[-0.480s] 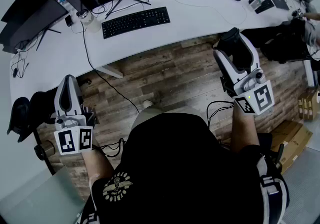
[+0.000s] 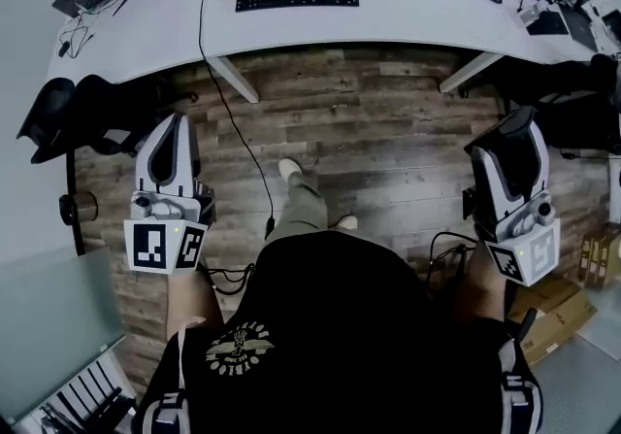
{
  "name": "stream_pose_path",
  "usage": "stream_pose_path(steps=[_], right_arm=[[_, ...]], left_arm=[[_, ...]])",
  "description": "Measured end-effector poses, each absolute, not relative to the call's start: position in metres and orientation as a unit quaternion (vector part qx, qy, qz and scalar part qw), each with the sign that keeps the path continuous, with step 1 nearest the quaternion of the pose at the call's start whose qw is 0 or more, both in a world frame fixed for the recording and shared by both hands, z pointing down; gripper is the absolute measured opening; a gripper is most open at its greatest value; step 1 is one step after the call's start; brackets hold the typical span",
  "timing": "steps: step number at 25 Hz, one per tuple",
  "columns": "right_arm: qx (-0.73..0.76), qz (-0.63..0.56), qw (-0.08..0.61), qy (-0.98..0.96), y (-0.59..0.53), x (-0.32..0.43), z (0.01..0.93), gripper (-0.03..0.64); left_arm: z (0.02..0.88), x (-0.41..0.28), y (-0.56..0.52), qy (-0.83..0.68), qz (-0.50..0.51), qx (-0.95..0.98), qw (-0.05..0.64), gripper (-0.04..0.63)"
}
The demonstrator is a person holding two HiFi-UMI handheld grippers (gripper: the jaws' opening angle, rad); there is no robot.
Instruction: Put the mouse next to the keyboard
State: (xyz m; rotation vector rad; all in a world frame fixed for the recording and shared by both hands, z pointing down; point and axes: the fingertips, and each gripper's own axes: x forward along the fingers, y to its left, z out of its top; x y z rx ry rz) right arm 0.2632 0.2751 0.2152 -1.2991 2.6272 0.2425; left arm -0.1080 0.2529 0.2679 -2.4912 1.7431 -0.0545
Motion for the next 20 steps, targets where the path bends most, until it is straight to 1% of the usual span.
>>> stream_pose_path(steps=[5,10,14,20], right_arm=[[-0.444,0.08,0.106,0.886,0.314,0.27,0.219,0.285],[-0.449,0.075,0.114,0.883,0.33,0.256,0.217,0.284],[-0.453,0.078,0.118,0.88,0.333,0.229,0.209,0.284],[-0.462,0.086,0.115,0.875,0.331,0.176,0.203,0.284]], left_arm=[[0.252,-0.104,0.294,0.575,-0.014,-0.816,0.066,0.002],[0.243,-0.114,0.305,0.567,-0.013,-0.82,0.078,0.002],[0.236,-0.141,0.309,0.563,-0.009,-0.823,0.081,0.002],[0.241,-0.207,0.307,0.569,0.0,-0.818,0.079,0.002]])
